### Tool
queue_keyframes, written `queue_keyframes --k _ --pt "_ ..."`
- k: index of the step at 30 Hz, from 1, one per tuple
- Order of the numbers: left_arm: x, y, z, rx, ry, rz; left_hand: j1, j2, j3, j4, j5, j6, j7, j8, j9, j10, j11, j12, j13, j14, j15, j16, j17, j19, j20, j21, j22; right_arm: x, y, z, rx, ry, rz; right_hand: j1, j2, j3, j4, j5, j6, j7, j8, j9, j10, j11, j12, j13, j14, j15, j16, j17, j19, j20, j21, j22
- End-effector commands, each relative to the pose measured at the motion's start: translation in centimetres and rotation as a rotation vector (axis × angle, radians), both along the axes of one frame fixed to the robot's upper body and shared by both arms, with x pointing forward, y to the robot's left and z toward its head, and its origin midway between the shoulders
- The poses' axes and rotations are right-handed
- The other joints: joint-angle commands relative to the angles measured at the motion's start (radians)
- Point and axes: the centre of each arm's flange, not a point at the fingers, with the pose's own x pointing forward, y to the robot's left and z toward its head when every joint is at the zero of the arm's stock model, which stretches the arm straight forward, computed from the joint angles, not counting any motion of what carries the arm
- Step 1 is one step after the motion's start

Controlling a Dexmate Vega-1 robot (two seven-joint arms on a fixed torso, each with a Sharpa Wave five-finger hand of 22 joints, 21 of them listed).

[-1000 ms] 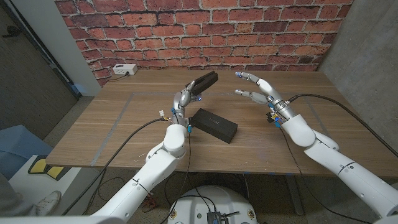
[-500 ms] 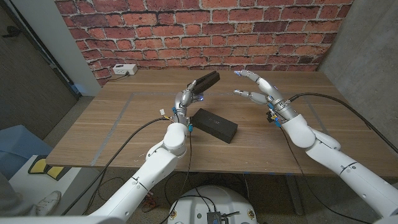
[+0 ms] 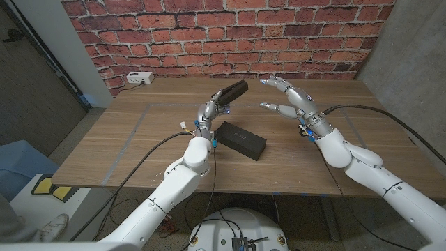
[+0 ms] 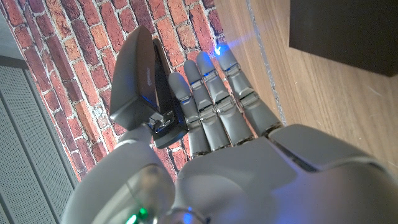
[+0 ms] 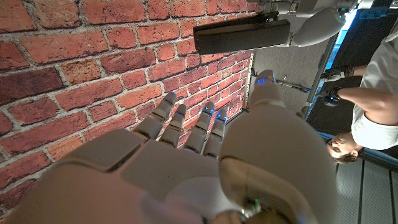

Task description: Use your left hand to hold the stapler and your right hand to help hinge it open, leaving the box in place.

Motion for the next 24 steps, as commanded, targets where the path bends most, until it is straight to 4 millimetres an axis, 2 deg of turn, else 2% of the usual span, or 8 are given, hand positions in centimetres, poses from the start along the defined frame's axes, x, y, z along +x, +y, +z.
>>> queue_keyframes --k 1,12,16,18,21,24 --pt "-0.60 -0.42 0.10 0.002 -0.027 -0.055 0.042 0.051 0.204 0.171 0.006 0.053 -0.037 0.007 -0.001 0.016 -0.002 -0.002 -0.001 0.012 -0.071 0.008 0.002 -0.002 -0.028 0.010 0.000 0.01 1.41 -0.26 -0.152 -0.180 -0.168 0.022 0.012 0.013 0.005 -0.002 -0.004 -0.019 -0.007 0.006 -0.002 -0.015 -0.006 0.009 -0.006 -0.177 -0.001 0.007 -0.012 0.000 -0.006 0.003" --pt "-0.86 -0.68 0.00 -0.005 -0.028 -0.094 0.043 0.050 0.207 0.161 0.009 0.067 -0.036 0.009 -0.011 0.043 0.001 0.003 -0.008 0.037 -0.068 0.019 0.000 0.001 -0.025 0.020 -0.001 0.35 2.12 -0.63 -0.180 -0.264 -0.197 0.025 0.020 0.019 0.011 -0.002 -0.007 -0.021 -0.010 0.007 -0.006 -0.010 -0.008 0.015 -0.023 -0.175 -0.006 0.009 -0.018 -0.011 -0.006 0.003" --pt "-1.02 -0.85 0.06 -0.002 -0.033 -0.103 0.046 0.052 0.211 0.154 0.011 0.080 -0.045 0.016 -0.013 0.058 0.005 0.006 -0.009 0.063 -0.070 0.029 -0.001 0.006 -0.026 0.028 -0.002 0.43 2.20 -0.78 -0.192 -0.304 -0.206 0.060 0.032 0.041 0.002 -0.001 -0.009 -0.013 -0.012 0.008 -0.004 -0.004 -0.005 0.024 -0.008 -0.182 0.000 0.011 0.029 -0.040 0.007 0.000" --pt "-1.02 -0.86 0.06 0.000 -0.034 -0.104 0.047 0.051 0.212 0.151 0.012 0.082 -0.044 0.018 -0.013 0.059 0.006 0.006 -0.009 0.064 -0.070 0.029 -0.002 0.007 -0.025 0.030 -0.002 0.40 2.22 -0.89 -0.195 -0.326 -0.213 0.078 0.030 0.049 -0.002 -0.001 -0.009 -0.012 -0.013 0.007 -0.006 -0.003 -0.005 0.027 0.009 -0.183 0.007 0.015 0.049 -0.069 0.008 -0.002" --pt "-0.98 -0.88 -0.01 -0.008 -0.033 -0.108 0.047 0.050 0.213 0.148 0.013 0.088 -0.042 0.021 -0.013 0.063 0.008 0.007 -0.008 0.065 -0.069 0.029 -0.004 0.007 -0.026 0.032 -0.003 0.34 2.29 -1.07 -0.201 -0.345 -0.222 0.081 0.029 0.051 0.000 -0.002 -0.009 -0.009 -0.013 0.007 -0.008 -0.001 -0.006 0.029 0.018 -0.183 0.011 0.018 0.052 -0.090 0.006 -0.002" --pt "-0.93 -0.97 -0.08 -0.011 -0.032 -0.114 0.047 0.050 0.214 0.146 0.013 0.088 -0.041 0.022 -0.013 0.064 0.009 0.006 -0.009 0.065 -0.069 0.028 -0.005 0.006 -0.026 0.034 -0.003 0.37 2.31 -1.15 -0.204 -0.351 -0.228 0.083 0.029 0.053 0.002 -0.002 -0.010 -0.009 -0.014 0.007 -0.008 0.000 -0.005 0.030 0.028 -0.184 0.016 0.021 0.051 -0.099 0.004 -0.002"
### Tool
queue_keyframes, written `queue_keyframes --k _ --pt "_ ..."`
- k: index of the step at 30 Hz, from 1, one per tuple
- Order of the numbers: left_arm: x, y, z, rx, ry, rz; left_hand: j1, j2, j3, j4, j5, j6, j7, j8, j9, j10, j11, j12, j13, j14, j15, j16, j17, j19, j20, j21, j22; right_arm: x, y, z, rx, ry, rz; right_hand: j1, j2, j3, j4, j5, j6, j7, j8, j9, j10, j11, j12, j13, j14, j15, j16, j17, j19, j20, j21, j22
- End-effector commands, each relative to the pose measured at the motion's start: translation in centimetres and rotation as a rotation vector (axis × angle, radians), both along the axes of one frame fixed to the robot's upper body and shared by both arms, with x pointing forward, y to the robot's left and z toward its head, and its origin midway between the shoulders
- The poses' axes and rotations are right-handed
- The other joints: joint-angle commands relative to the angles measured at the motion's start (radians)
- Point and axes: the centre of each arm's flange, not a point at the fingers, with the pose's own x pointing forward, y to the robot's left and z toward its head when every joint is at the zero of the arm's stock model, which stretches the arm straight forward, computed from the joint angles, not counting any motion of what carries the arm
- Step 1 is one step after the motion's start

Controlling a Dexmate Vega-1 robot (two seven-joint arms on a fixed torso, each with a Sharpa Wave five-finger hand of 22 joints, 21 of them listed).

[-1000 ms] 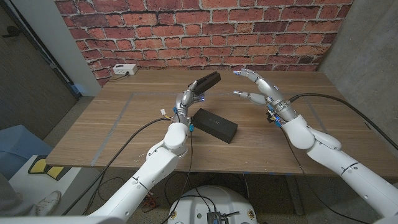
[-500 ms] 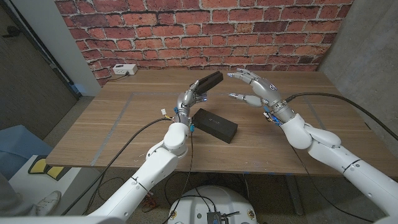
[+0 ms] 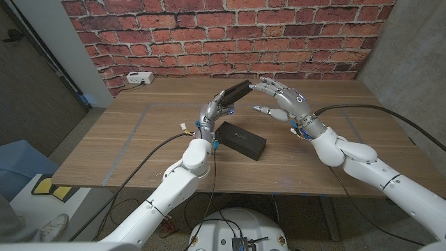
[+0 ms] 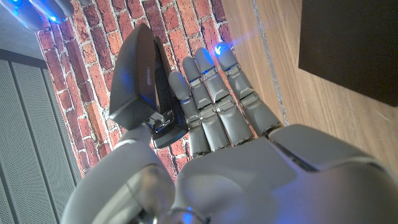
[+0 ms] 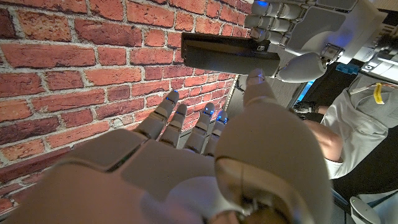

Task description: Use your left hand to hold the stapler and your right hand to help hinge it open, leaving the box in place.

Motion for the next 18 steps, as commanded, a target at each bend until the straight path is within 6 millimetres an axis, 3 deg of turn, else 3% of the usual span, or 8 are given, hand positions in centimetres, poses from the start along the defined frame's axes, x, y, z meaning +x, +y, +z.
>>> queue_keyframes --k 1,12,18 --pt "-0.09 -0.32 -0.11 -0.007 -0.001 -0.028 0.047 0.049 0.201 0.157 0.009 0.068 -0.060 0.007 0.002 0.013 0.003 0.006 0.003 0.006 -0.048 0.009 -0.001 0.006 -0.025 0.008 0.000 -0.07 0.17 -0.35 -0.026 -0.093 -0.027 0.015 0.002 0.005 0.000 -0.002 0.003 0.002 0.000 0.002 0.003 0.007 0.000 0.005 0.018 -0.186 0.010 0.007 0.004 -0.074 0.002 0.000" --pt "0.11 -0.85 -0.32 -0.007 0.014 -0.062 0.047 0.055 0.200 0.153 0.009 0.062 -0.052 0.010 0.004 0.013 0.008 0.005 0.006 0.007 -0.045 0.013 0.002 -0.007 -0.019 0.014 -0.001 -0.19 0.60 -0.44 -0.058 -0.165 -0.064 0.058 0.005 0.026 -0.009 -0.002 0.009 -0.006 0.001 0.002 0.009 -0.006 0.001 0.008 0.037 -0.189 0.018 0.015 0.010 -0.090 -0.003 -0.001" --pt "0.18 -1.01 -0.48 -0.012 0.024 -0.077 0.047 0.055 0.199 0.151 0.010 0.063 -0.053 0.011 0.002 0.016 0.011 0.005 0.007 0.011 -0.046 0.016 0.003 -0.004 -0.020 0.019 -0.001 -0.08 1.05 -0.77 -0.064 -0.197 -0.079 0.083 0.002 0.039 0.002 -0.009 0.006 -0.014 -0.003 0.002 -0.005 -0.011 -0.005 0.013 0.039 -0.188 0.026 0.033 -0.016 -0.107 -0.012 0.001"
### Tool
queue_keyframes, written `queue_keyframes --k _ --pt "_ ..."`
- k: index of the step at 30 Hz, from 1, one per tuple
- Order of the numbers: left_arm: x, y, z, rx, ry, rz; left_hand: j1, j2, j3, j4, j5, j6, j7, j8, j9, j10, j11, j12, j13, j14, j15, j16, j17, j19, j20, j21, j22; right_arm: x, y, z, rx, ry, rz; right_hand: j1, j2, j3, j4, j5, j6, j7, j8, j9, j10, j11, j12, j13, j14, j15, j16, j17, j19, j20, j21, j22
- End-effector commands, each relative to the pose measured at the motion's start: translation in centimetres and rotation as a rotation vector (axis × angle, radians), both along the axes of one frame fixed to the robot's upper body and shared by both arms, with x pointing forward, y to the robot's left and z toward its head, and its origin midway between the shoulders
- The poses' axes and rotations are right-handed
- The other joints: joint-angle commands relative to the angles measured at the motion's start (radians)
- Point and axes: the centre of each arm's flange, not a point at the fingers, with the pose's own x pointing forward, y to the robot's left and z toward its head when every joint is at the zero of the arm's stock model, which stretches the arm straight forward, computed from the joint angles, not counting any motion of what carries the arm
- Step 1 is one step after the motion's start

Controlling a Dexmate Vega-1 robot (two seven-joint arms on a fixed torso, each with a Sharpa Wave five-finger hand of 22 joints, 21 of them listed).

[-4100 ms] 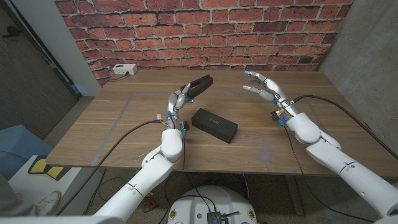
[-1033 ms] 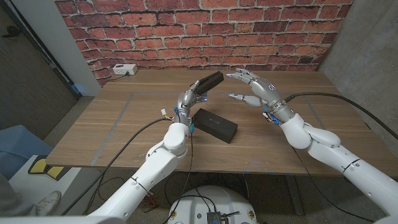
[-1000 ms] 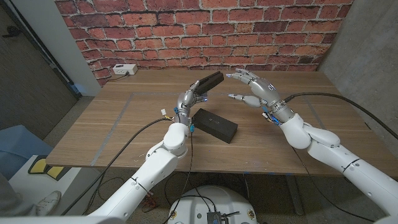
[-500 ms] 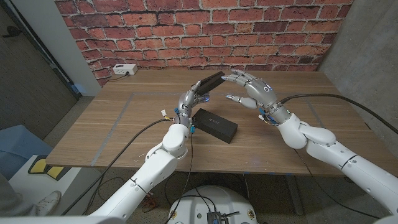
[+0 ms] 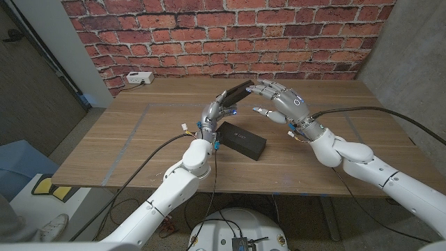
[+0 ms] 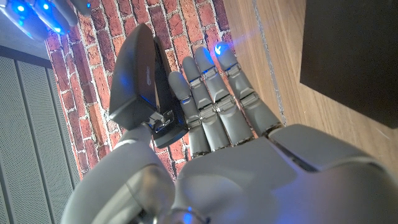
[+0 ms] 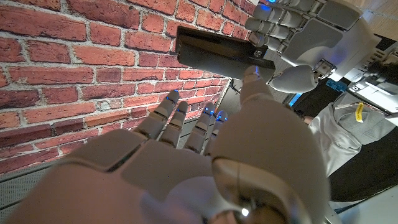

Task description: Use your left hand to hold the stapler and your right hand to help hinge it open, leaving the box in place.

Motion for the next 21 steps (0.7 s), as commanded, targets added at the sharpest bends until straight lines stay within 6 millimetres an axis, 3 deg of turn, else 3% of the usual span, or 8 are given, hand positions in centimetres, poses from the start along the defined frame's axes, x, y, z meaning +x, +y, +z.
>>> queue_keyframes --k 1,12,16,21 --pt "0.2 -0.4 -0.2 -0.002 0.014 -0.033 0.046 0.056 0.199 0.151 0.006 0.064 -0.053 0.007 0.002 0.011 0.003 0.005 0.003 0.010 -0.047 0.009 0.004 -0.004 -0.020 0.009 -0.001 0.0 0.7 -0.4 -0.026 -0.075 -0.034 0.026 -0.005 0.014 0.006 -0.006 0.002 -0.011 -0.003 0.002 -0.008 -0.003 -0.005 0.007 0.007 -0.191 0.016 0.020 -0.021 -0.102 -0.006 0.001" --pt "0.4 -0.7 0.5 0.049 -0.001 -0.049 0.044 0.061 0.200 0.158 0.005 0.043 -0.053 0.009 0.013 0.002 0.006 0.002 0.008 -0.001 -0.044 0.006 0.006 -0.012 -0.019 0.017 -0.001 1.3 0.9 -1.1 -0.055 -0.078 -0.019 0.068 -0.008 0.034 0.004 -0.009 0.015 -0.012 -0.003 0.004 -0.011 -0.002 0.000 0.020 -0.016 -0.192 0.016 0.042 -0.042 -0.092 -0.008 -0.003" --pt "0.6 -0.8 0.7 0.066 0.001 -0.055 0.044 0.060 0.200 0.159 0.004 0.043 -0.052 0.010 0.013 0.004 0.007 0.001 0.008 0.000 -0.045 0.007 0.007 -0.013 -0.019 0.019 -0.001 1.5 1.0 -1.4 -0.054 -0.106 -0.026 0.092 -0.004 0.046 0.004 -0.009 0.010 -0.011 -0.005 0.004 -0.023 -0.002 -0.002 0.028 -0.021 -0.192 0.018 0.052 -0.062 -0.110 -0.011 -0.003" --pt "0.7 -1.0 0.9 0.066 0.003 -0.063 0.045 0.060 0.201 0.157 0.004 0.048 -0.050 0.011 0.009 0.004 0.005 0.001 0.009 0.000 -0.048 0.009 0.008 -0.014 -0.019 0.022 -0.002 1.6 1.1 -1.4 -0.064 -0.121 -0.021 0.102 -0.004 0.051 0.007 -0.010 0.005 -0.012 -0.005 0.005 -0.027 -0.002 0.001 0.038 -0.036 -0.192 0.015 0.059 -0.081 -0.114 -0.012 -0.003"
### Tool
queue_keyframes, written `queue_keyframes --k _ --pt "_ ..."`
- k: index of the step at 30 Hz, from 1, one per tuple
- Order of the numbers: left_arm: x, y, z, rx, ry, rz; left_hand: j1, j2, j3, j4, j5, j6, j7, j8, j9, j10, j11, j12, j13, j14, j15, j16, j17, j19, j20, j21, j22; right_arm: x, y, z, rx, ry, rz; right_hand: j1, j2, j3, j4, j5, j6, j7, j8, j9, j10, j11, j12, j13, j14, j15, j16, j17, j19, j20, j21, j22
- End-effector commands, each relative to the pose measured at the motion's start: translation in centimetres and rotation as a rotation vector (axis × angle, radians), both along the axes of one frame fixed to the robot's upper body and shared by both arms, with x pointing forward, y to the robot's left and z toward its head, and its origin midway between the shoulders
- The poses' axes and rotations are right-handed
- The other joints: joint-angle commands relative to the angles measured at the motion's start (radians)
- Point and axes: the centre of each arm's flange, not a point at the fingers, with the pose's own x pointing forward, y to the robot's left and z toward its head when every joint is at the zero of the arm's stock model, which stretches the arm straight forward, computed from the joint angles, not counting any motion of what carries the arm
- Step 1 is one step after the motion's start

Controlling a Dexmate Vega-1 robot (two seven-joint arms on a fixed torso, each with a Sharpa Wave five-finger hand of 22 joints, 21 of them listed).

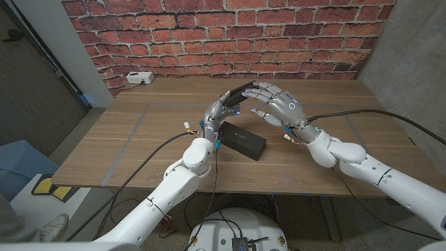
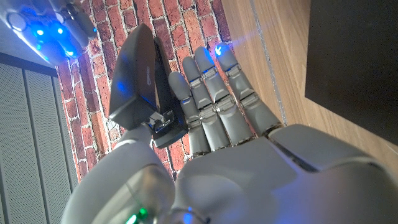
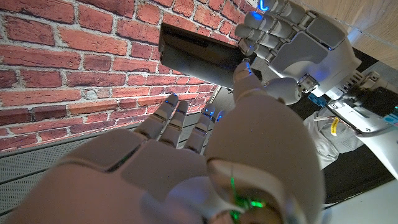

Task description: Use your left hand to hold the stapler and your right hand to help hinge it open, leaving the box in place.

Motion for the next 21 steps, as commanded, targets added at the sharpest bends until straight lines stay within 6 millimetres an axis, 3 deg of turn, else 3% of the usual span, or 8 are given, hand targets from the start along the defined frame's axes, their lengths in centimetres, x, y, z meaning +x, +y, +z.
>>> queue_keyframes --k 1,9,17,21 --pt "0.4 -0.4 0.4 0.031 0.011 -0.027 0.045 0.060 0.201 0.157 0.005 0.052 -0.046 0.009 0.001 -0.001 -0.001 0.001 0.004 -0.002 -0.041 0.009 0.003 -0.004 -0.023 0.008 0.003 0.6 0.4 -0.3 -0.024 -0.050 -0.001 0.013 0.001 0.008 0.002 -0.003 -0.002 -0.004 0.000 0.006 -0.006 -0.003 0.001 0.008 -0.016 -0.190 0.000 0.008 -0.009 -0.116 -0.004 0.001" --pt "0.8 -0.6 0.5 0.062 0.015 -0.053 0.045 0.058 0.202 0.158 0.005 0.052 -0.048 0.009 -0.004 -0.003 -0.004 -0.002 0.003 -0.007 -0.040 0.007 0.003 -0.011 -0.021 0.012 0.003 1.3 0.6 -0.3 -0.047 -0.054 -0.011 0.023 0.005 0.015 0.006 -0.001 -0.001 -0.004 0.002 0.007 -0.006 -0.004 0.005 0.019 -0.025 -0.191 0.001 0.017 -0.016 -0.124 -0.003 0.001" --pt "1.0 -0.6 0.5 0.065 0.023 -0.063 0.044 0.057 0.203 0.158 0.005 0.054 -0.048 0.008 -0.011 -0.001 -0.005 -0.002 0.003 -0.007 -0.041 0.008 0.003 -0.014 -0.020 0.018 0.002 1.9 0.8 -0.2 -0.045 -0.063 -0.019 0.042 0.005 0.022 0.007 0.000 -0.041 -0.005 -0.004 0.009 -0.038 -0.005 -0.001 0.034 -0.052 -0.190 -0.005 0.030 -0.029 -0.140 -0.001 0.002" --pt "1.0 -0.6 0.6 0.071 0.022 -0.068 0.044 0.057 0.203 0.158 0.005 0.054 -0.046 0.005 -0.017 -0.002 -0.005 -0.003 0.004 -0.006 -0.040 0.008 0.003 -0.014 -0.021 0.020 0.002 2.0 1.0 -0.2 -0.041 -0.068 -0.018 0.051 0.009 0.027 0.011 0.001 -0.093 -0.005 -0.013 0.008 -0.051 -0.004 -0.002 0.043 -0.058 -0.190 -0.002 0.041 -0.033 -0.142 0.000 0.003"
